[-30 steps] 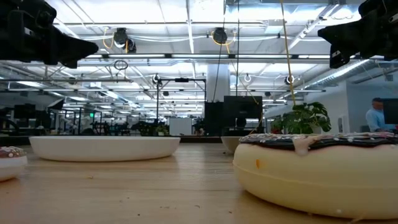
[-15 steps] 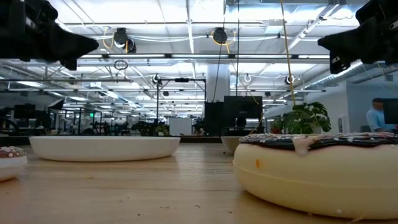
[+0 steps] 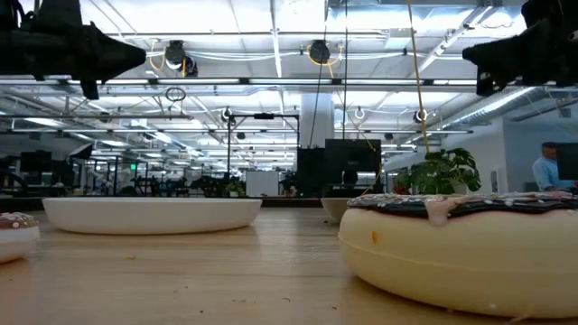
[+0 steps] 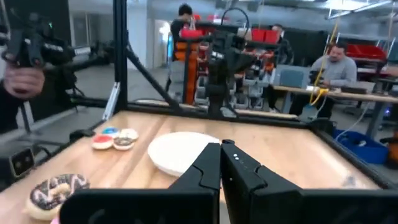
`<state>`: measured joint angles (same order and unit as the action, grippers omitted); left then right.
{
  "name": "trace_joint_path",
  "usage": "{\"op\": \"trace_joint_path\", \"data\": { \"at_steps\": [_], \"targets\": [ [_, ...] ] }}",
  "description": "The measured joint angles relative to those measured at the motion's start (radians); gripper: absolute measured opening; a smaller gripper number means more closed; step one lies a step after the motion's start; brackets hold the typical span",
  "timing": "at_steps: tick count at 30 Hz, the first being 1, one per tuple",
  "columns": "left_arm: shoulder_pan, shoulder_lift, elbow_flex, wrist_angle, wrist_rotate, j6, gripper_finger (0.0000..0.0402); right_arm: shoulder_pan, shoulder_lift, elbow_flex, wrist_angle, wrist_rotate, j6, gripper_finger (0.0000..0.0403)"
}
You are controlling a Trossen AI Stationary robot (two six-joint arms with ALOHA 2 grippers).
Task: Pick & Place donuts
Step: Put the large blue donut on the gray plate
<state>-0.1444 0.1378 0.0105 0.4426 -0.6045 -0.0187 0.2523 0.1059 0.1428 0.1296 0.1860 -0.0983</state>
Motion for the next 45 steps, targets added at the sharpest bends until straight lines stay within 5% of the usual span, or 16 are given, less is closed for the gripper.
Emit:
{"op": "trace_joint_path", "data": {
  "at_steps": [7,12,18,25,32,45],
  "targets": [
    [0.000,0.001,0.000,-0.007,0.000,0.041,0.0049,0.107,0.373,0.440,-0.325,0.106,-0.004,0.0000],
    [-0.002,0.002,0.000,-0.041,0.001,-0.007,0.0049,0.253,0.761,0.792,-0.670,0.209,0.156,0.0000],
    [-0.002,0.002,0.000,-0.035,0.012,-0.048,0.0049,0.419,1.137,1.045,-0.886,0.193,0.401,0.0000],
    [-0.002,0.002,0.000,-0.051,0.036,-0.061,0.0049,0.547,1.366,1.074,-0.899,0.019,0.619,0.0000],
    [-0.001,0.002,0.000,-0.033,0.027,-0.040,0.0049,0.572,1.460,1.074,-0.886,0.019,0.690,0.0013],
    [-0.001,0.002,0.000,-0.049,-0.002,-0.002,0.0049,0.560,1.602,1.075,-0.707,0.049,0.516,0.0190]
  ]
}}
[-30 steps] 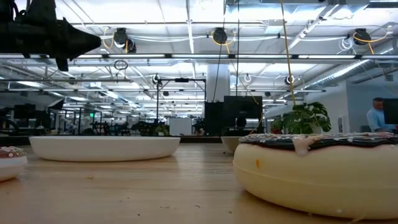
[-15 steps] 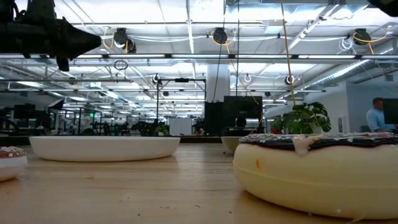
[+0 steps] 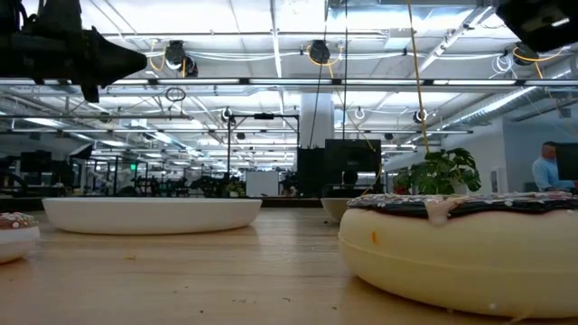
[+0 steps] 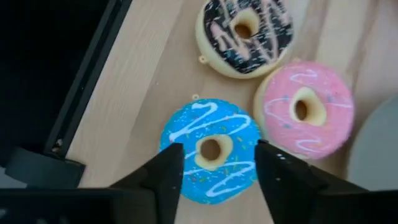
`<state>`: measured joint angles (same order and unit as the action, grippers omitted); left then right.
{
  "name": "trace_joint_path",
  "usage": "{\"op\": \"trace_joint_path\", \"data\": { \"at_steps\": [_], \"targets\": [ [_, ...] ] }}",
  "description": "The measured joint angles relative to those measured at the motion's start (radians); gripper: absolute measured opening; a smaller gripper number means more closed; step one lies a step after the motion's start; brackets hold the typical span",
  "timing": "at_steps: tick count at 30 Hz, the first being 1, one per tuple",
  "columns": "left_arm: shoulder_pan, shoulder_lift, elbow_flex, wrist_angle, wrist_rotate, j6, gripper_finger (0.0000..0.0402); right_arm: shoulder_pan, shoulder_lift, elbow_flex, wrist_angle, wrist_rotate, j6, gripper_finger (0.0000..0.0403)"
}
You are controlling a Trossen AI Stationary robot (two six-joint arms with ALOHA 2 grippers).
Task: Pick & Place donuts
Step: Put the large blue donut on the gray plate
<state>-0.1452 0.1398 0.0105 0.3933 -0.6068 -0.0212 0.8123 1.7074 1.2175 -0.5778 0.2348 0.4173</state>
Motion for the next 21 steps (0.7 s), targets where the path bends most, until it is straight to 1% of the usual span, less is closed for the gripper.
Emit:
{"op": "trace_joint_path", "data": {
  "at_steps": [3,7,9,21],
  "targets": [
    [0.000,0.000,0.000,-0.003,-0.008,0.000,0.0049,0.006,0.034,0.000,0.010,-0.005,-0.003,0.0210],
    [0.000,0.000,0.000,-0.007,-0.007,-0.006,0.0049,0.008,0.075,0.000,0.037,-0.060,-0.003,0.0219],
    [0.000,0.000,0.000,-0.010,-0.007,-0.008,0.0049,0.008,0.092,0.000,0.051,-0.081,0.000,0.0218],
    [0.000,0.000,0.000,-0.010,-0.007,-0.007,0.0049,0.010,0.182,0.001,0.055,-0.079,0.007,0.0195]
  ]
}}
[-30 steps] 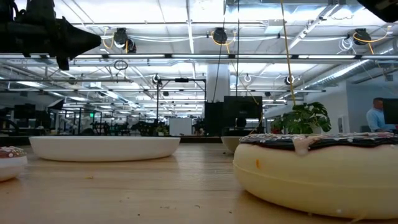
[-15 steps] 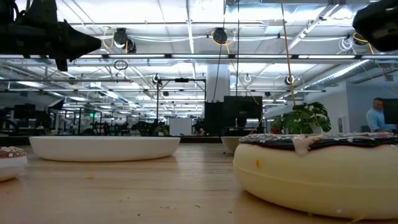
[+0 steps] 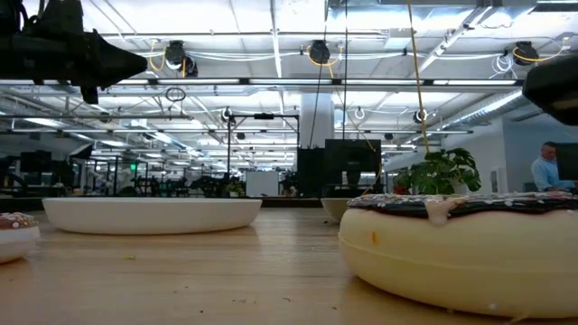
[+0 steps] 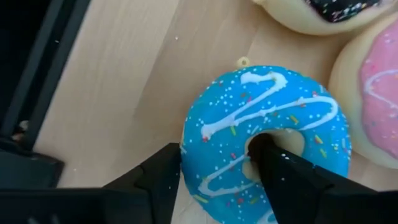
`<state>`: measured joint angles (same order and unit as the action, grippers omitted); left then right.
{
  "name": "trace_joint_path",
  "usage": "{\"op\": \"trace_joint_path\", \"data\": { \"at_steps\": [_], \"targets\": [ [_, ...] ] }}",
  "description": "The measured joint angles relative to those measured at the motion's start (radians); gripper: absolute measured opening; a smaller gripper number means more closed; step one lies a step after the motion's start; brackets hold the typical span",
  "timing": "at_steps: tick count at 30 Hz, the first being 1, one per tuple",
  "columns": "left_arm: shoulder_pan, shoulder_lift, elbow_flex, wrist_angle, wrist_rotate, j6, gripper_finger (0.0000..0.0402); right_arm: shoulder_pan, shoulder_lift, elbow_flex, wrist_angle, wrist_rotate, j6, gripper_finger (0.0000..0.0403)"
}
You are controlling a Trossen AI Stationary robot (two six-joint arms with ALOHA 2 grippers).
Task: Pick & Place donuts
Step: Put the large blue donut on the gray plate
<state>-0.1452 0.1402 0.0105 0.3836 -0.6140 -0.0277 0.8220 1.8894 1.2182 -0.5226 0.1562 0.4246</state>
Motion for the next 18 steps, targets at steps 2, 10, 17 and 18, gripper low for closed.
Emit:
{"op": "trace_joint_path", "data": {
  "at_steps": [2,10,17,18],
  "targets": [
    [0.000,0.000,0.000,-0.002,0.000,-0.001,0.0049,-0.002,0.013,0.000,0.004,0.000,0.000,0.0192],
    [0.000,0.000,0.000,-0.020,0.000,-0.008,0.0049,-0.003,0.023,0.002,0.012,0.000,-0.001,0.0163],
    [0.000,0.000,0.000,-0.021,0.001,-0.033,0.0049,-0.009,0.013,-0.001,0.014,0.004,0.011,0.0074],
    [0.000,0.000,0.000,-0.021,0.001,-0.038,0.0049,-0.010,0.005,-0.002,0.015,0.003,0.011,0.0059]
  ]
}}
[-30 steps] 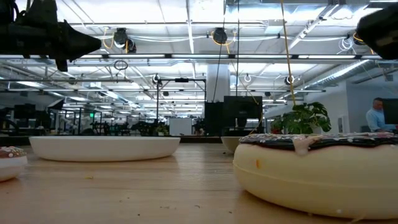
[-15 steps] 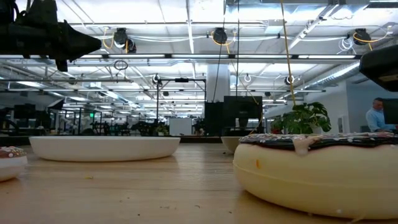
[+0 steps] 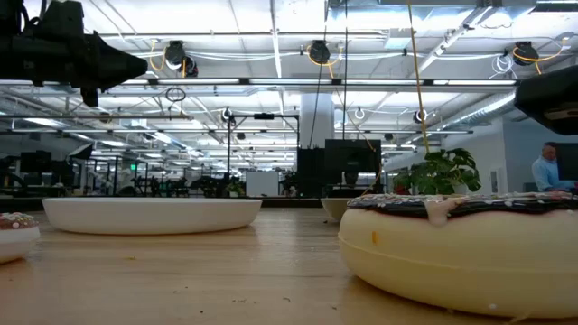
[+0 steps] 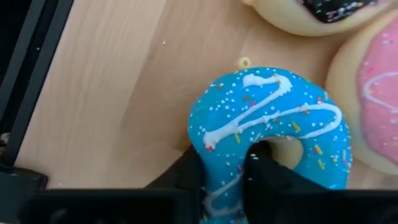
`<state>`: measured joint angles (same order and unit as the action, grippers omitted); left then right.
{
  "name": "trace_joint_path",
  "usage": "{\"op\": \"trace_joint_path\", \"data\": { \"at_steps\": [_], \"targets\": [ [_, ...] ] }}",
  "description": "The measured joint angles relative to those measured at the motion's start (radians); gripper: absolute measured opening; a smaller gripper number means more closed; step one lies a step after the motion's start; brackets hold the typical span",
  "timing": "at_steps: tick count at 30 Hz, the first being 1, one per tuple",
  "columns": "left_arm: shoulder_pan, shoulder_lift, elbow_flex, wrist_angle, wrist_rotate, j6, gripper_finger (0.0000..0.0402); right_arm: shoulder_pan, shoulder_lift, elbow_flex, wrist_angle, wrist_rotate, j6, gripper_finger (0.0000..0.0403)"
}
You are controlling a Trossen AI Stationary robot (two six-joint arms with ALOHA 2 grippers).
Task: Pick & Place donuts
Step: Put the large blue donut on the gray plate
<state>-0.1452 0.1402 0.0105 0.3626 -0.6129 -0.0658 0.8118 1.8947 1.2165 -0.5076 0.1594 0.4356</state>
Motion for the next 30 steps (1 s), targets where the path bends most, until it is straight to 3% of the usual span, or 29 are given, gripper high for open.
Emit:
{"op": "trace_joint_path", "data": {
  "at_steps": [5,12,16,20,24,30],
  "targets": [
    [0.000,0.000,0.000,0.000,0.010,-0.013,0.0049,0.003,-0.052,0.000,0.014,-0.007,-0.007,0.0010],
    [0.000,0.000,0.000,-0.009,0.010,-0.023,0.0049,0.008,-0.191,0.000,0.016,0.005,-0.010,0.0036],
    [0.000,0.000,0.000,-0.009,0.011,-0.027,0.0049,0.001,-0.300,0.000,0.016,0.083,-0.050,0.0029],
    [0.000,0.000,0.000,-0.009,0.011,-0.045,0.0049,-0.014,-0.423,0.000,-0.001,0.236,-0.091,0.0015],
    [0.000,0.000,0.000,-0.009,0.012,-0.049,0.0049,-0.065,-0.538,0.000,-0.042,0.311,-0.059,0.0013],
    [0.000,0.000,0.000,-0.009,0.012,-0.049,0.0049,-0.223,-0.632,0.001,-0.174,0.317,-0.072,0.0015]
  ]
}}
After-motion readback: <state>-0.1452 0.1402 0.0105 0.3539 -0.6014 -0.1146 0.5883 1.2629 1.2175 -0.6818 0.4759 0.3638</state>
